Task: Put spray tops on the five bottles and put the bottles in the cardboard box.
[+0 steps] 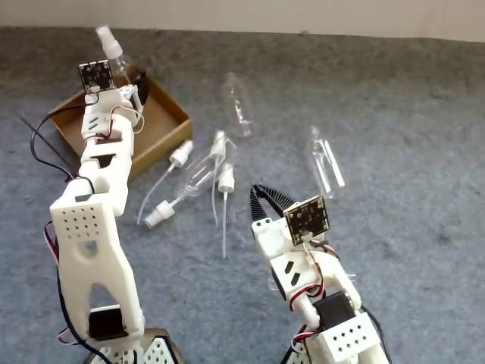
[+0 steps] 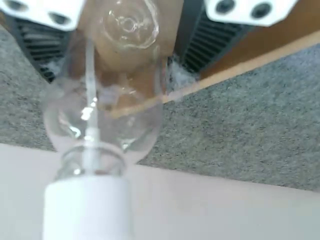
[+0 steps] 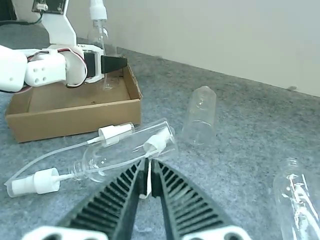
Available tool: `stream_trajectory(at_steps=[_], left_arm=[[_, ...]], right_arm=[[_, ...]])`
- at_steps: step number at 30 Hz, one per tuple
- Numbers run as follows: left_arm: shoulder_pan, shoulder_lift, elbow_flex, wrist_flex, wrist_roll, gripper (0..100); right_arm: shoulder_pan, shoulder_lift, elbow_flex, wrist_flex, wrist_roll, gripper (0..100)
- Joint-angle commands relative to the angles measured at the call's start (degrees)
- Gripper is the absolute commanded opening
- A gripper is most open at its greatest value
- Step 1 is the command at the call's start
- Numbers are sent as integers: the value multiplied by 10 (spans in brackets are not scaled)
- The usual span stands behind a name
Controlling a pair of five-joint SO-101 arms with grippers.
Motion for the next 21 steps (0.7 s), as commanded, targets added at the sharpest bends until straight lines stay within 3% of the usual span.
stream_trajectory(at_steps=[1, 21], left_arm=[[-7, -12, -27, 5, 6, 268], [-11, -160, -25, 260, 5, 268]], right_arm=[[7, -7, 44, -13, 5, 5], [7, -7, 44, -13, 5, 5]])
